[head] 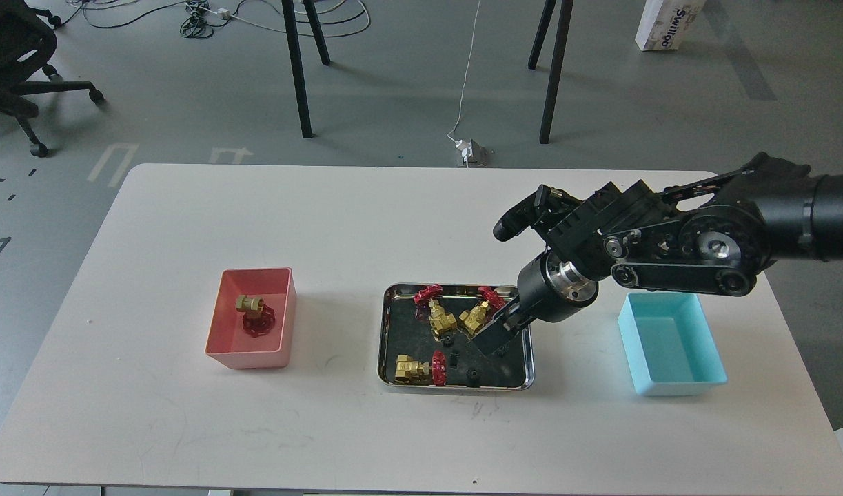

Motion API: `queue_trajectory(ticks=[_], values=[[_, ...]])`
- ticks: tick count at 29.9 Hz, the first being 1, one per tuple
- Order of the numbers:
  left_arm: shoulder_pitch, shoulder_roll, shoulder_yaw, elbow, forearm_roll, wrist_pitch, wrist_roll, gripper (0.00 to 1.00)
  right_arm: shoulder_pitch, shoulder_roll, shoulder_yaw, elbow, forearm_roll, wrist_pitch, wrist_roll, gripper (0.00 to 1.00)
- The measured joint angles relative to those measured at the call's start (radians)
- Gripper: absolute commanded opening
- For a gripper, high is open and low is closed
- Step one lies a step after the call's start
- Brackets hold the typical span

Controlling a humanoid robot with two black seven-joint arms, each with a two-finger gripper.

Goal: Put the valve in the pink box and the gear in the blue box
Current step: 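Withdraw the left arm and reach the right gripper over the tray, then lower the right gripper onto a dark gear and close it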

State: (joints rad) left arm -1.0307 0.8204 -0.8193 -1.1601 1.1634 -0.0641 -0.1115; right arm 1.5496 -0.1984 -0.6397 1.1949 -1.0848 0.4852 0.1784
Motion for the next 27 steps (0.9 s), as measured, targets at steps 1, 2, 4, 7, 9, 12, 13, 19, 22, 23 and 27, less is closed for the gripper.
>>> queue_trajectory(ticks=[1, 2, 4, 7, 9, 12, 13, 19, 22, 23, 27], values=[[-0.002, 0.0, 0.0, 0.002, 0.0, -0.002, 0.0, 0.89, -0.008, 0.024, -0.016, -0.027, -0.003, 0.001, 0.003, 0.99], [-0.003, 0.0, 0.0, 0.004, 0.0, -0.002, 0.0, 0.89, -0.016, 0.043, -0.029, -0.05, -0.006, 0.003, 0.004, 0.99], [-0.005, 0.0, 0.0, 0.005, 0.0, -0.003, 0.0, 0.89, -0.042, 0.084, -0.058, -0.104, -0.009, 0.003, 0.005, 0.99], [-0.005, -0.001, 0.0, 0.005, 0.001, -0.003, -0.001, 0.89, -0.089, 0.142, -0.076, -0.181, -0.012, 0.004, 0.006, 0.99], [-0.005, -0.001, -0.002, 0.005, 0.001, -0.003, -0.002, 0.89, -0.126, 0.174, -0.079, -0.232, -0.012, 0.004, 0.006, 0.99], [-0.006, -0.001, -0.006, 0.005, 0.001, -0.002, -0.002, 0.89, -0.171, 0.194, -0.081, -0.304, -0.012, 0.004, 0.006, 0.99], [-0.006, -0.001, -0.007, 0.005, 0.001, -0.002, -0.002, 0.89, -0.182, 0.196, -0.081, -0.321, -0.012, 0.004, 0.006, 0.99], [-0.006, -0.001, -0.008, 0.005, 0.001, -0.002, -0.001, 0.89, -0.224, 0.199, -0.082, -0.382, -0.012, 0.003, 0.005, 0.98], [-0.008, -0.001, -0.009, 0.005, 0.001, -0.002, -0.001, 0.89, -0.242, 0.198, -0.083, -0.405, -0.012, 0.003, 0.005, 0.96], [-0.008, -0.001, -0.009, 0.005, 0.001, -0.002, -0.001, 0.89, -0.247, 0.198, -0.083, -0.41, -0.012, 0.0, 0.006, 0.95], [-0.008, -0.001, -0.009, 0.005, 0.001, -0.002, -0.001, 0.89, -0.253, 0.198, -0.083, -0.417, -0.012, -0.017, 0.021, 0.94]])
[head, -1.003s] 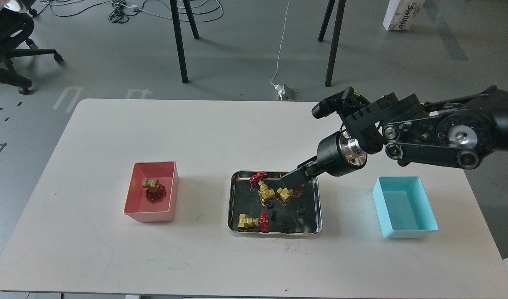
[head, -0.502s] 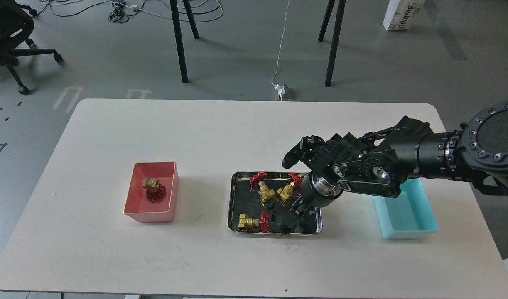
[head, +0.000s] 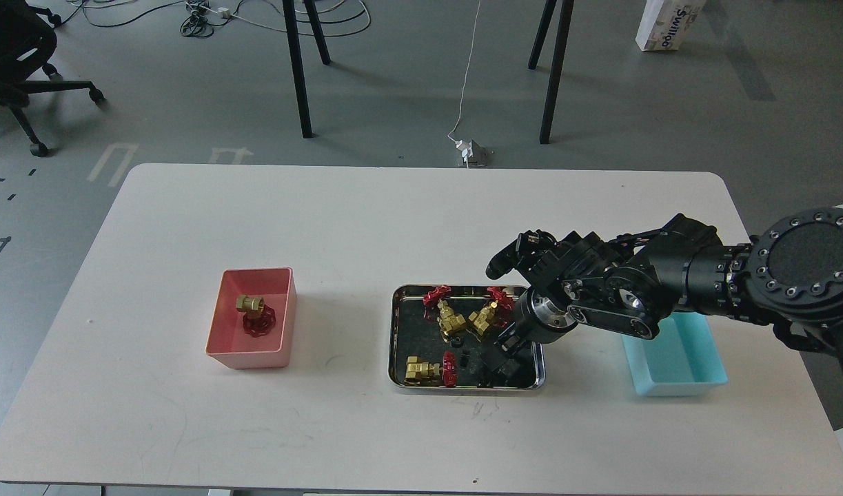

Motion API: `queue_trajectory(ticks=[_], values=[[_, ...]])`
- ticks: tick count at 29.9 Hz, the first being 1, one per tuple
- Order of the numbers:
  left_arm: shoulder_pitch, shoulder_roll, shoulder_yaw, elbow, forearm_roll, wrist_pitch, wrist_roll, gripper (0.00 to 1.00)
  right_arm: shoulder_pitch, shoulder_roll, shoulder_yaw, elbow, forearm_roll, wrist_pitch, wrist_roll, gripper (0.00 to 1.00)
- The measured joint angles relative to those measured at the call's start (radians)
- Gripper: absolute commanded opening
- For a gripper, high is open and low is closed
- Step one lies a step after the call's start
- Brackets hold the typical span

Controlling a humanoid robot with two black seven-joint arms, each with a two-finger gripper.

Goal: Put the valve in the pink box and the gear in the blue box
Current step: 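Lower the right gripper onto a dark gear and close it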

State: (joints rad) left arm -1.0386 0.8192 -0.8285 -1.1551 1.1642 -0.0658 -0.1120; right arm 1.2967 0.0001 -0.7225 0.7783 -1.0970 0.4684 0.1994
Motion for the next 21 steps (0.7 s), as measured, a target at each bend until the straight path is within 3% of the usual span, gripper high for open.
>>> queue_trajectory(ticks=[12, 18, 21], values=[[-0.004, 0.007, -0.004, 0.0, -0.001, 0.001, 0.002, 0.89, 0.006, 0.0, 0.0, 0.005, -0.002, -0.007, 0.052, 0.92], [-0.004, 0.01, -0.005, 0.0, -0.001, 0.001, 0.002, 0.89, 0.014, 0.0, -0.015, 0.006, -0.003, -0.004, 0.102, 0.74], [-0.004, 0.01, -0.005, 0.0, -0.001, 0.001, 0.002, 0.89, 0.026, 0.0, -0.027, 0.01, -0.003, -0.004, 0.113, 0.72]])
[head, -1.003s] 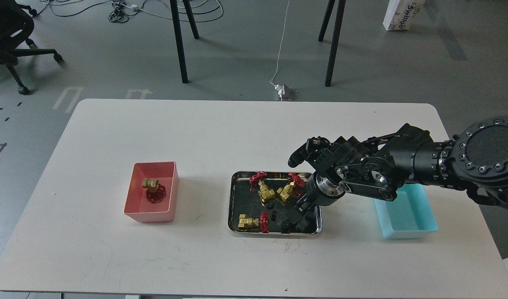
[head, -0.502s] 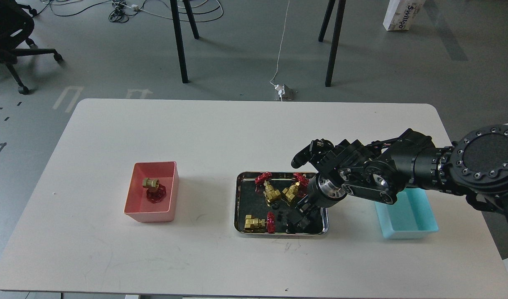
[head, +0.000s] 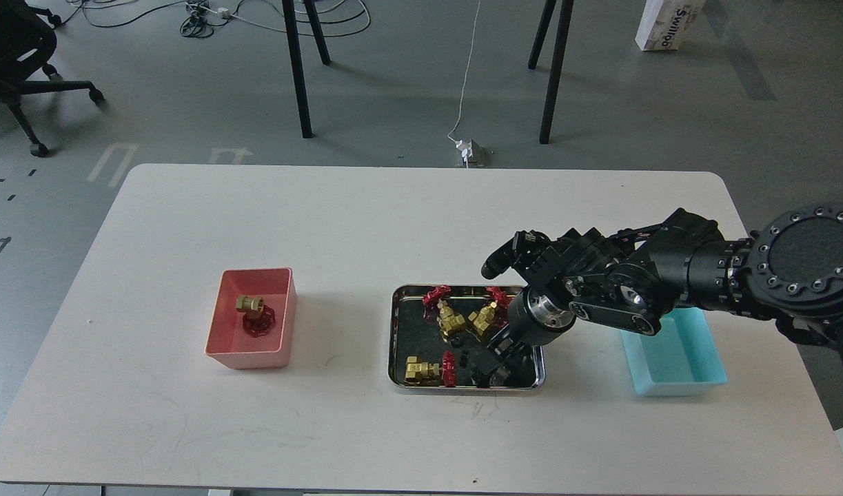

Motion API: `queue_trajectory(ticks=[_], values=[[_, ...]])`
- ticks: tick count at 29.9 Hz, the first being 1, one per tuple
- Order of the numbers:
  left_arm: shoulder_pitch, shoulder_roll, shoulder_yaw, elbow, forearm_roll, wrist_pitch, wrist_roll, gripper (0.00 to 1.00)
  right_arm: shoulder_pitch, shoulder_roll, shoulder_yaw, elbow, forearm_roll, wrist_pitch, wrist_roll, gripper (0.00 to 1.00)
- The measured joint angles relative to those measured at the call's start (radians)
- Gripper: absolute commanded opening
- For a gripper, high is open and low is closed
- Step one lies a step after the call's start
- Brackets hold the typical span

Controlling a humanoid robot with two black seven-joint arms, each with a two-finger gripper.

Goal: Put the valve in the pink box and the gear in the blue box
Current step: 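Lower the right gripper onto a dark gear and close it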

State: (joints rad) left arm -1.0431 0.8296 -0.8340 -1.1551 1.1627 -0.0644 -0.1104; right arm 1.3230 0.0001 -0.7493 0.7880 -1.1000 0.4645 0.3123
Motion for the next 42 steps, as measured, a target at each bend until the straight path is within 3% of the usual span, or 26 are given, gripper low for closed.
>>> queue_trajectory(ticks=[10, 16, 28, 42], values=[[-0.002, 0.0, -0.001, 0.0, 0.0, 0.0, 0.0, 0.89, 0.013, 0.0, -0.018, -0.005, -0.054, 0.008, 0.002, 0.68], [-0.002, 0.0, -0.001, 0.0, 0.0, 0.0, 0.0, 0.89, 0.013, 0.0, -0.021, -0.004, -0.061, 0.012, 0.002, 0.59], [-0.002, 0.009, -0.001, 0.0, 0.0, 0.003, -0.004, 0.89, 0.01, 0.0, -0.051, -0.01, -0.063, 0.013, 0.002, 0.51], [-0.001, 0.02, 0.0, 0.0, -0.001, 0.003, -0.009, 0.89, 0.01, 0.0, -0.053, -0.018, -0.06, 0.013, 0.0, 0.2]])
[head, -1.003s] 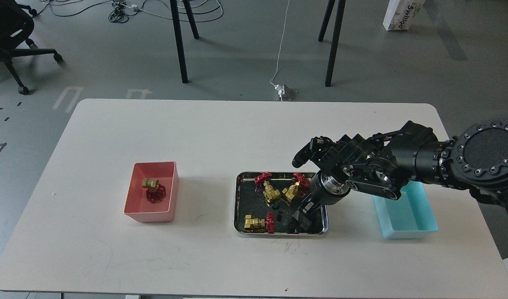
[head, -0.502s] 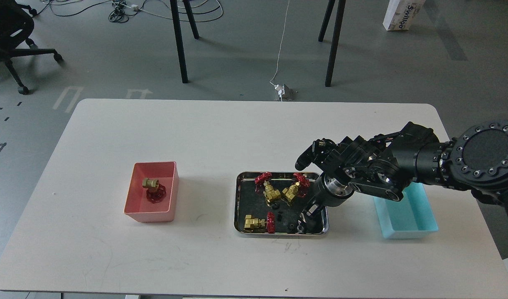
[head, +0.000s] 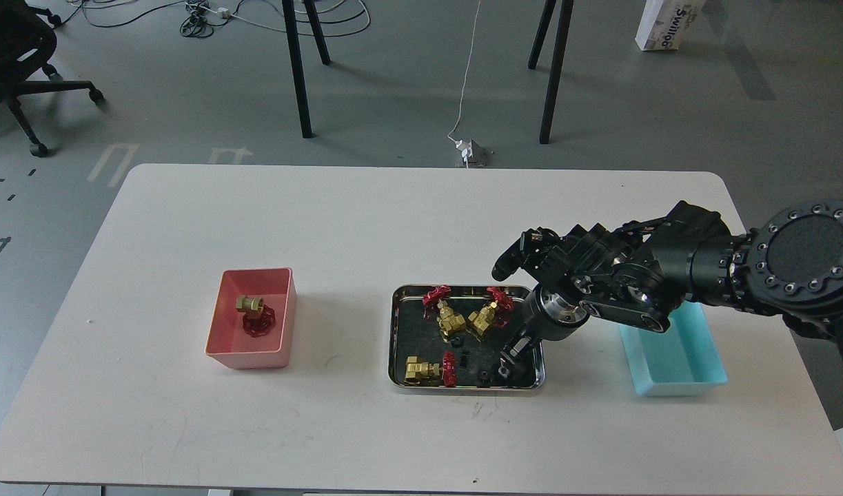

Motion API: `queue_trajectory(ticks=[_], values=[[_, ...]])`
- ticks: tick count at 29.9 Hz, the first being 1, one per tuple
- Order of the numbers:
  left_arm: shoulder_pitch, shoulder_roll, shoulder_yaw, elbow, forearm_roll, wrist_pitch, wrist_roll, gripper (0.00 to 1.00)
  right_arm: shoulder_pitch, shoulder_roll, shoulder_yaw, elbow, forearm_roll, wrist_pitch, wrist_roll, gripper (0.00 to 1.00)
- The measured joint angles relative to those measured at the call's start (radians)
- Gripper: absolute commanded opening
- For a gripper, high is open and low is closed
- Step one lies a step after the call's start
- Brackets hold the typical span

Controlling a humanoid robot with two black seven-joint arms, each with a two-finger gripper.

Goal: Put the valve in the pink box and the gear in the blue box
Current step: 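Lower the right gripper onto a dark gear and close it, then lift the gear and carry it into the light blue box, releasing it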

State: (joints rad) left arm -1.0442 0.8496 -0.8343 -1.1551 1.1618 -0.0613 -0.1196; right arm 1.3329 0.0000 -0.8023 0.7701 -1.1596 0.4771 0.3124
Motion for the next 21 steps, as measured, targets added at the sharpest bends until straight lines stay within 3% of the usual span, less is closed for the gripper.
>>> queue_trajectory(ticks=[4, 18, 21], values=[[0.0, 0.002, 0.0, 0.0, 0.0, 0.0, 0.0, 0.89, 0.001, 0.0, 0.0, 0.0, 0.001, 0.0, -0.001, 0.08], [0.0, 0.01, 0.0, 0.0, 0.0, -0.002, 0.0, 0.89, 0.135, -0.005, 0.157, 0.073, 0.139, 0.012, -0.009, 0.08], [0.001, 0.01, 0.0, 0.0, 0.0, -0.004, 0.0, 0.89, 0.171, -0.099, 0.197, 0.146, 0.159, 0.012, -0.011, 0.08]])
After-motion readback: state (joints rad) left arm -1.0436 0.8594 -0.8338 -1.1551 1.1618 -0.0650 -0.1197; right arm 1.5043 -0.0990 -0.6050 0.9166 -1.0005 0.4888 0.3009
